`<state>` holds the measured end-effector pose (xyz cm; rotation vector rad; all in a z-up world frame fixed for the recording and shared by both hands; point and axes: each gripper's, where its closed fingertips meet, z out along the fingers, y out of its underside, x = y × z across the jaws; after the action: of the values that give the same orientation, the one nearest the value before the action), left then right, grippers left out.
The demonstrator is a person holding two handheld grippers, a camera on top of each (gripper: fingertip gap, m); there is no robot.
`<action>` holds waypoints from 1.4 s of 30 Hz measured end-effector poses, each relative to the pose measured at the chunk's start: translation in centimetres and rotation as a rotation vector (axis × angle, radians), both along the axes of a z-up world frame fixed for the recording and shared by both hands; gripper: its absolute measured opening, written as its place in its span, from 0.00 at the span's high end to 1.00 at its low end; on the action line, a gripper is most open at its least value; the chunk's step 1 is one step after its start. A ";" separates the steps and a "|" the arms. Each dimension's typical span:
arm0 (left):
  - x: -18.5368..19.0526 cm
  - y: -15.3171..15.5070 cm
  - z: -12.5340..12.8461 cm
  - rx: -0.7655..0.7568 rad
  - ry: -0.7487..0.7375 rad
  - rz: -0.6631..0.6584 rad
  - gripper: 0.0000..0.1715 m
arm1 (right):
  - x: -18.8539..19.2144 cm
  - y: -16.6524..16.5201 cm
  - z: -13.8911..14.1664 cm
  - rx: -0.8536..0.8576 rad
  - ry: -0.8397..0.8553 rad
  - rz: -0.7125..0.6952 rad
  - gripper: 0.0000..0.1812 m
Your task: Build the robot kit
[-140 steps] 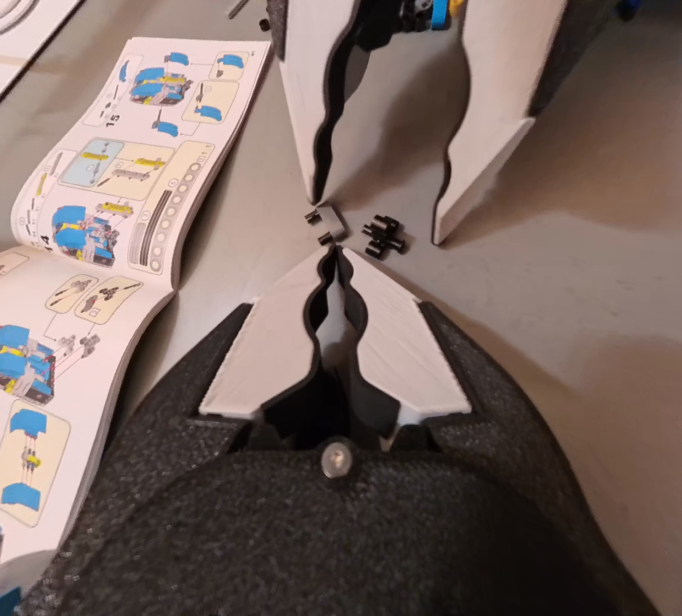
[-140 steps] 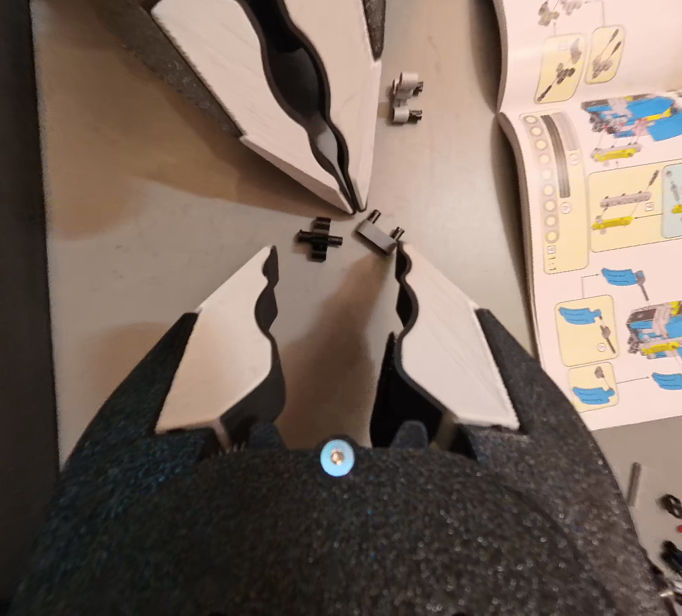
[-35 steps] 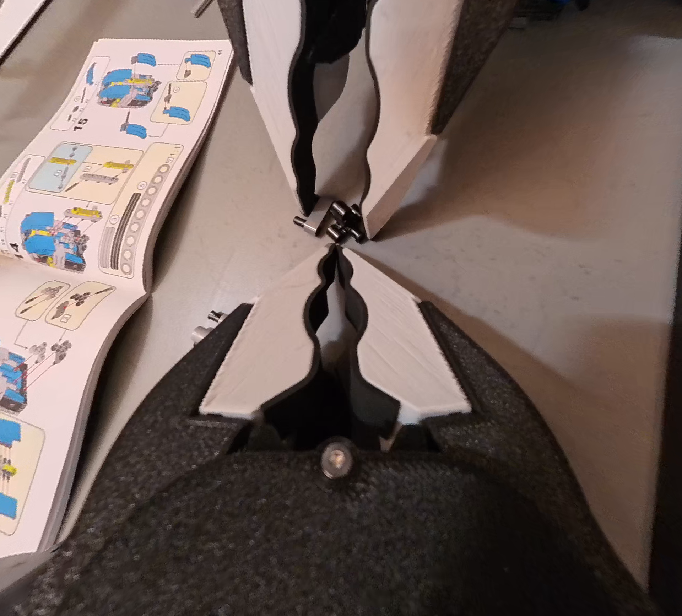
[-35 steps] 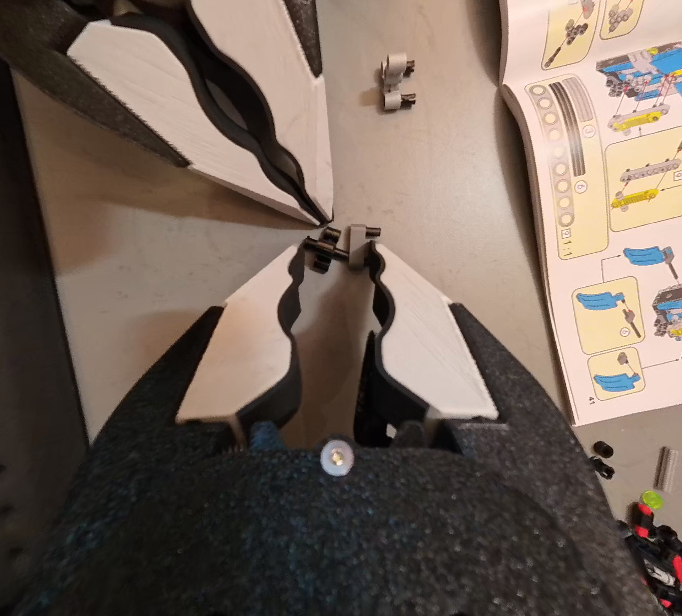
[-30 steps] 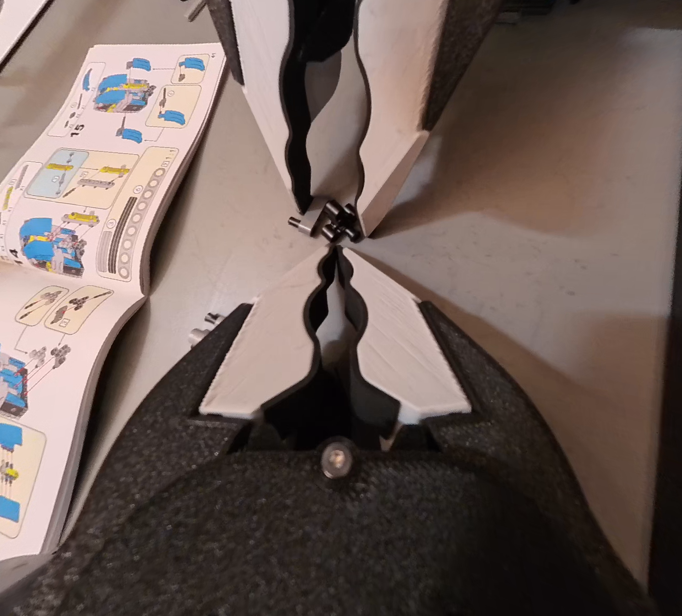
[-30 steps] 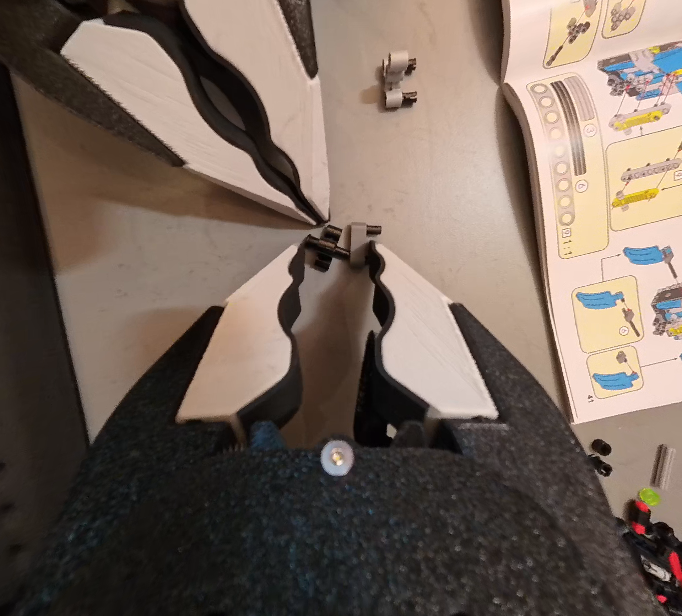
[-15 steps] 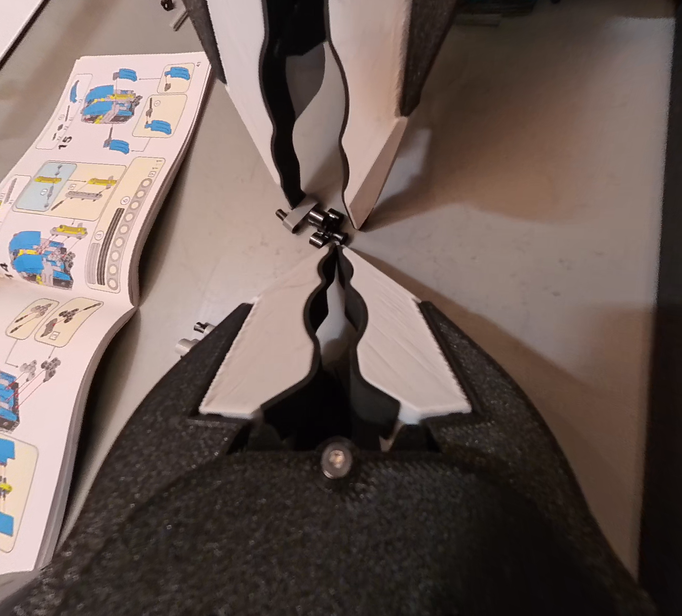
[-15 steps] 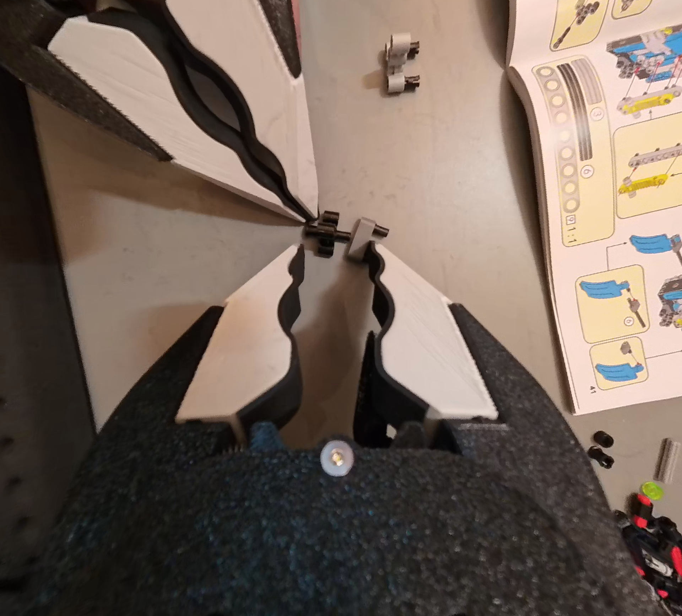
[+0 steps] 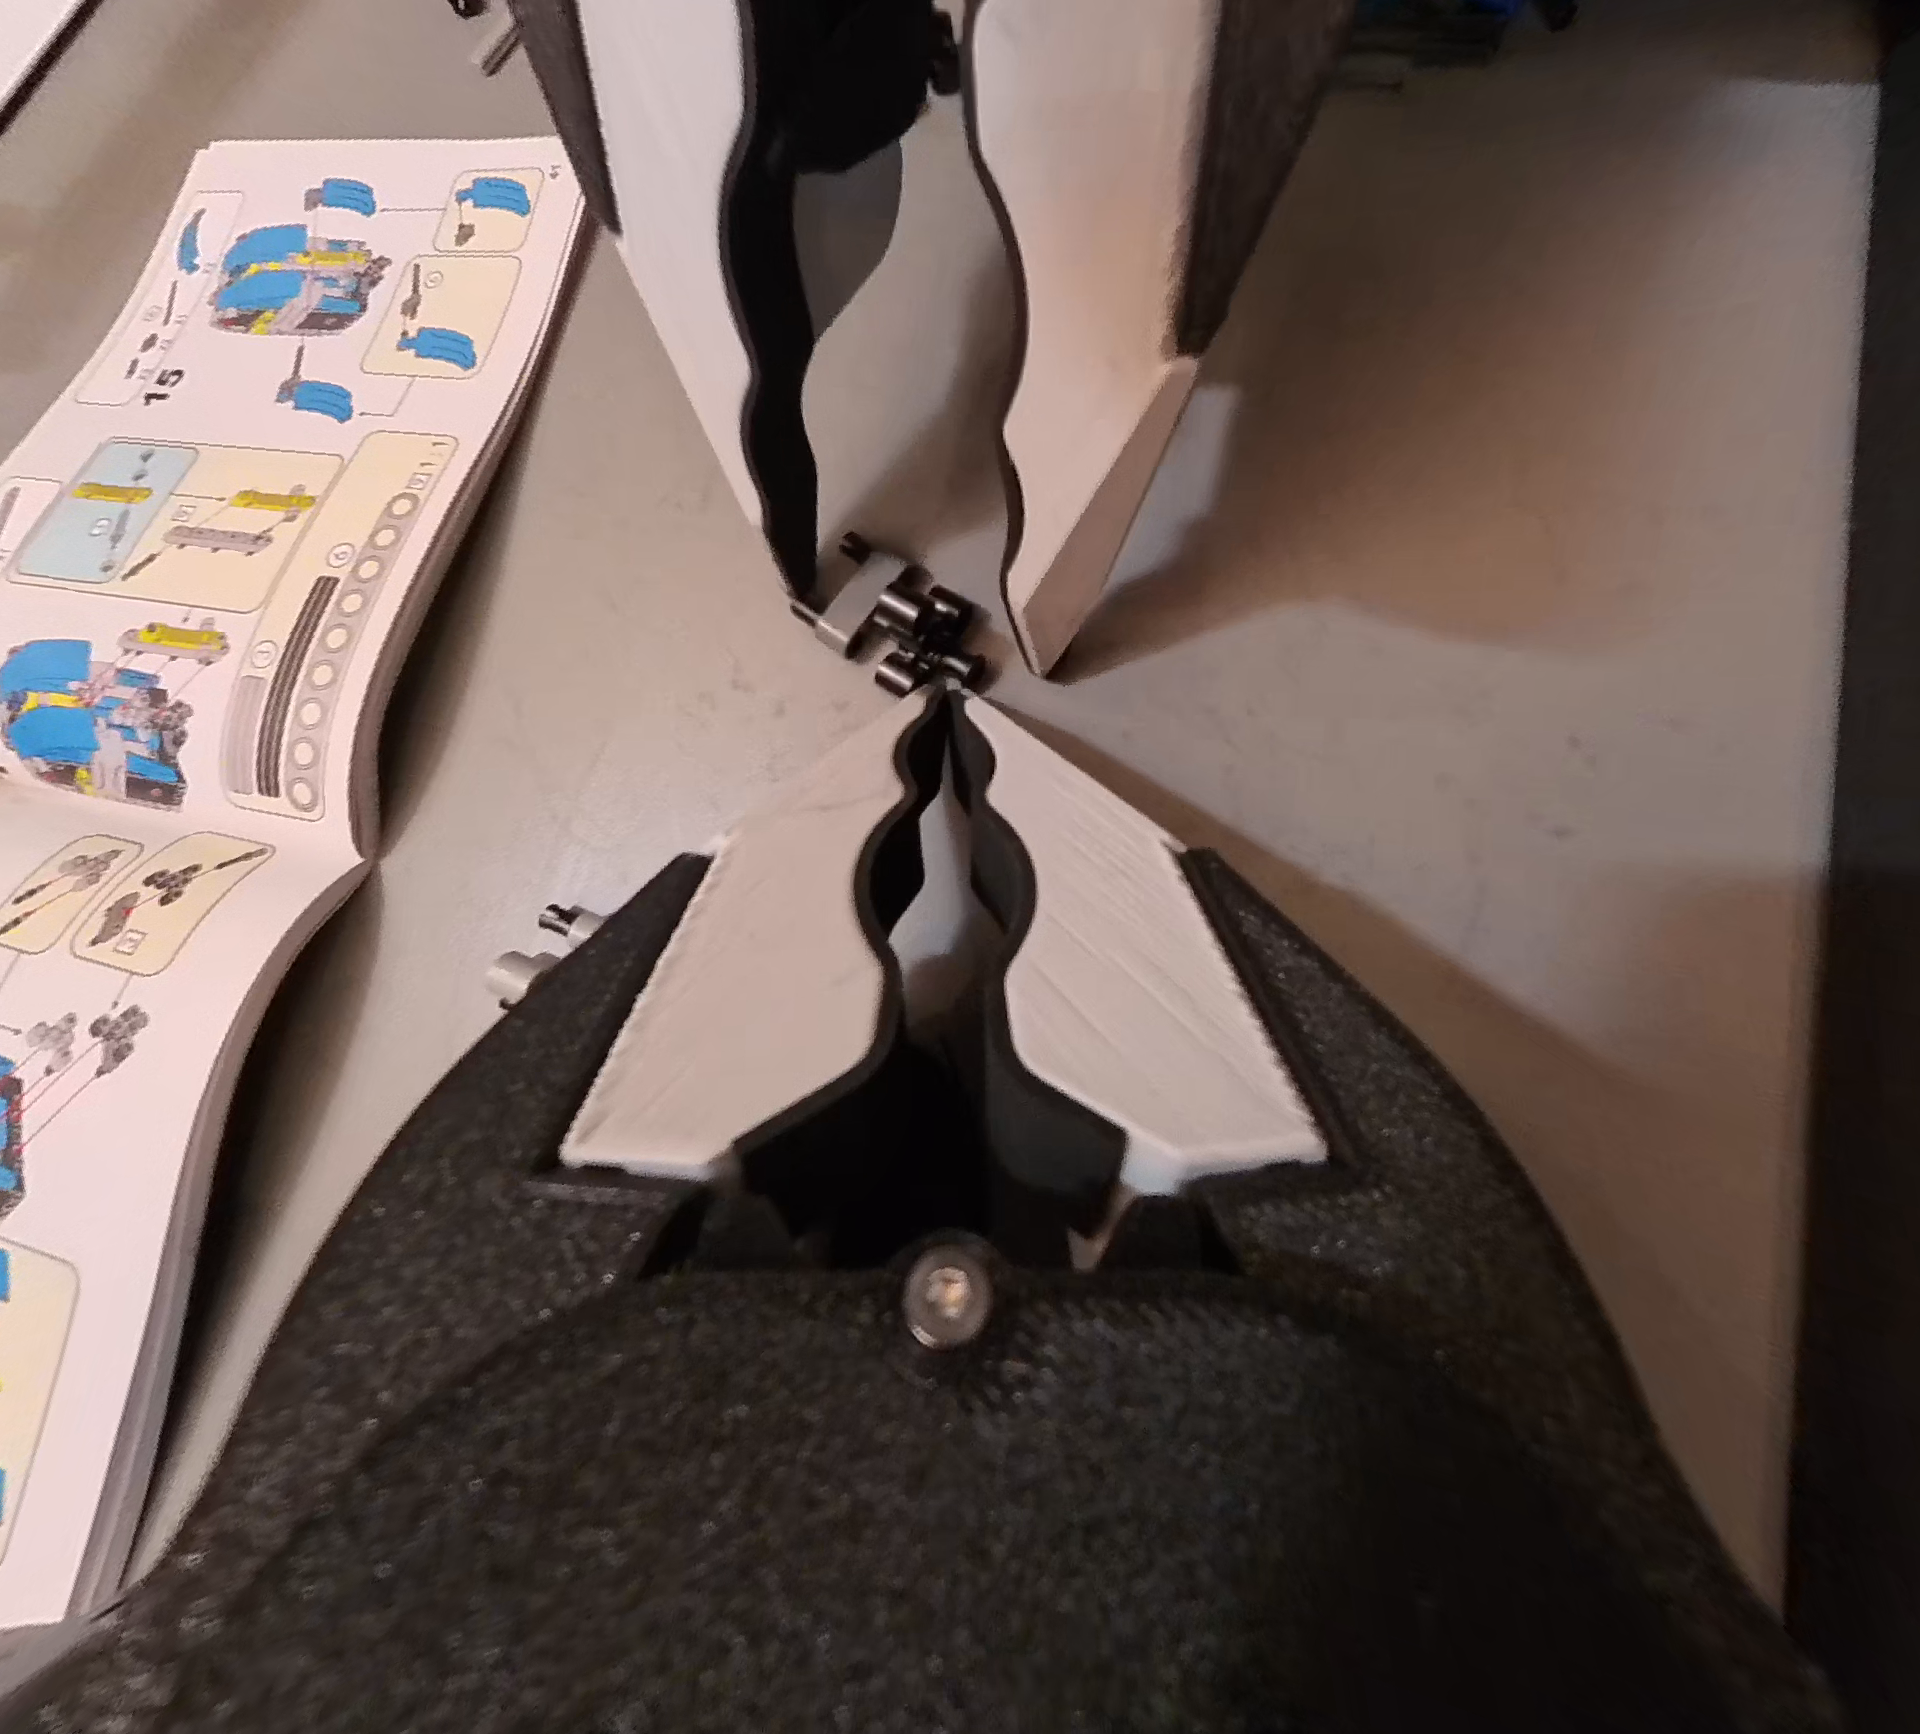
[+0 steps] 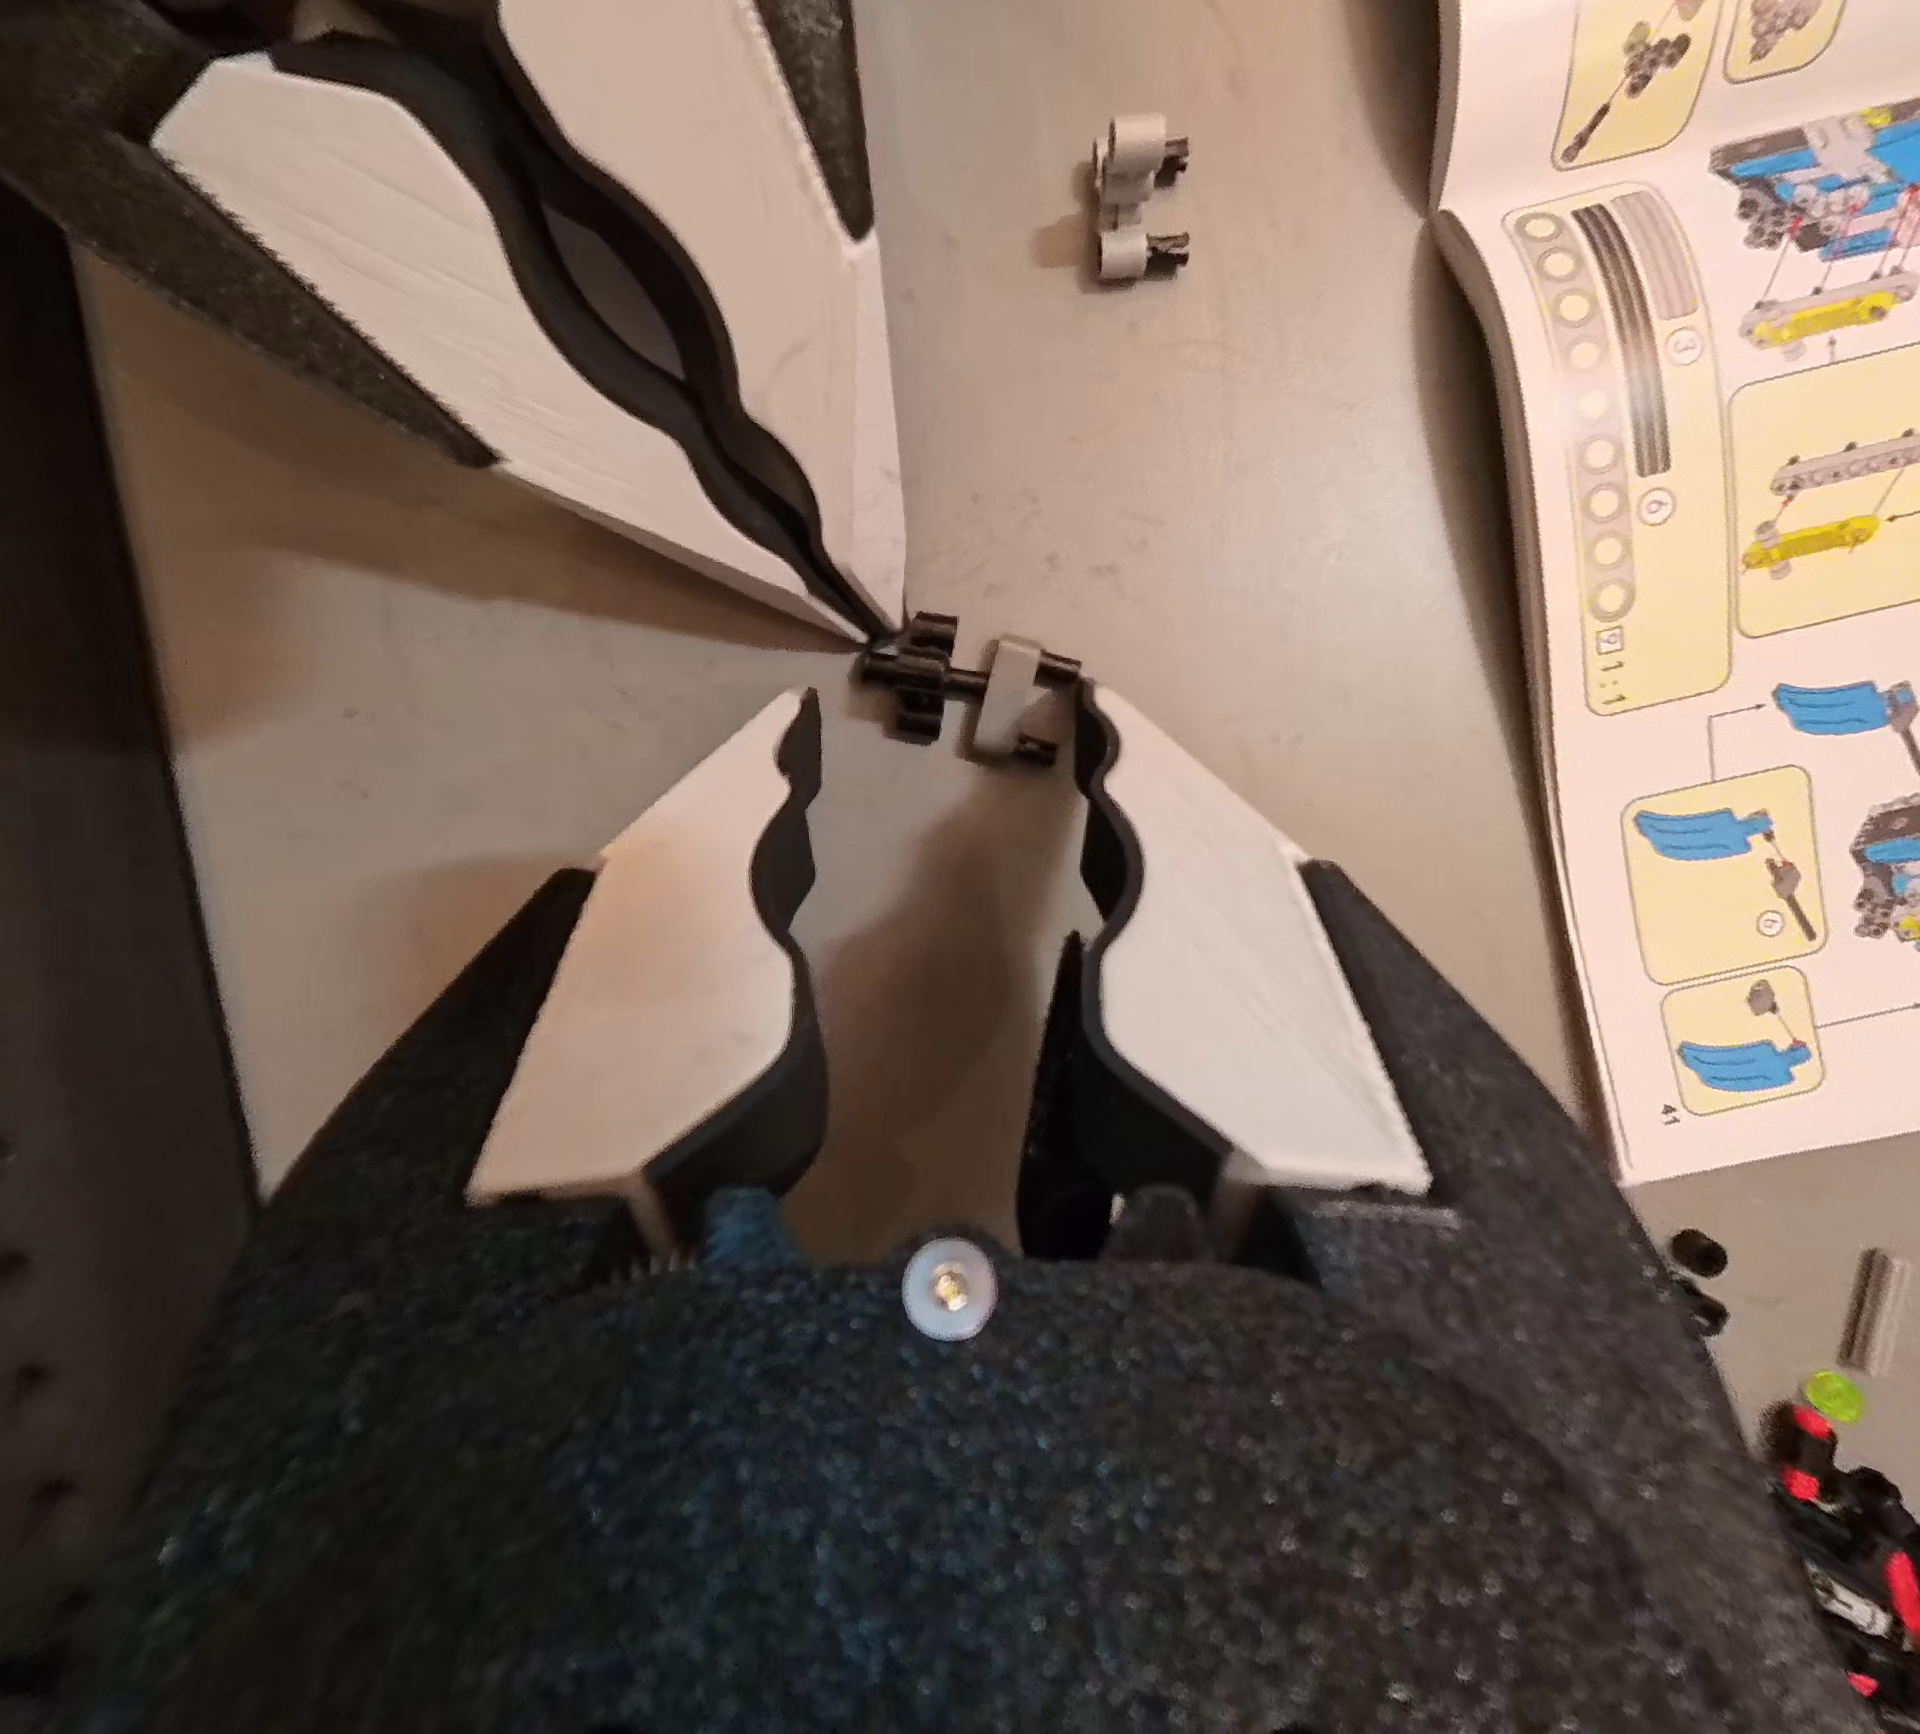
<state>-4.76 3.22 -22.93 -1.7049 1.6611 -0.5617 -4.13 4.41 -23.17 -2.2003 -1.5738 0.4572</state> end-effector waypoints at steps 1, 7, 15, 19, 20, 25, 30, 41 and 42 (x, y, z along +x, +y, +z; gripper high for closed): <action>0.0 0.0 0.0 -0.004 -0.001 0.000 1.00 | -0.1 0.0 0.0 0.001 -0.002 -0.005 0.73; -0.2 0.1 0.0 -0.037 -0.009 0.006 1.00 | 0.0 0.0 -0.1 0.019 -0.032 -0.021 0.73; -1.8 -0.1 0.3 0.006 -0.020 -0.026 1.00 | 0.3 0.3 0.1 0.064 0.026 -0.141 0.61; -2.1 -0.4 0.5 -0.008 -0.035 -0.044 1.00 | -0.4 -0.6 0.4 0.108 0.135 -0.227 0.66; -2.0 -0.5 0.4 -0.010 -0.028 -0.048 1.00 | -0.6 -0.6 0.2 0.113 0.141 -0.222 0.67; -2.0 -0.7 0.2 0.004 -0.014 -0.063 1.00 | -0.3 0.1 0.1 0.093 0.169 -0.232 0.72; -2.0 -0.7 0.1 -0.006 -0.009 -0.062 1.00 | -0.4 0.2 0.1 0.098 0.171 -0.222 0.74; -2.0 -0.8 0.0 -0.001 -0.008 -0.064 1.00 | -0.5 0.3 0.1 0.100 0.192 -0.211 0.79; -2.0 -0.8 0.0 -0.001 -0.008 -0.064 1.00 | -0.6 0.3 0.1 0.099 0.194 -0.208 0.81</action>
<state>-6.76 2.45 -22.88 -1.6534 1.7148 -0.5985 -4.70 4.67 -23.05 -2.1439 -1.2265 0.5013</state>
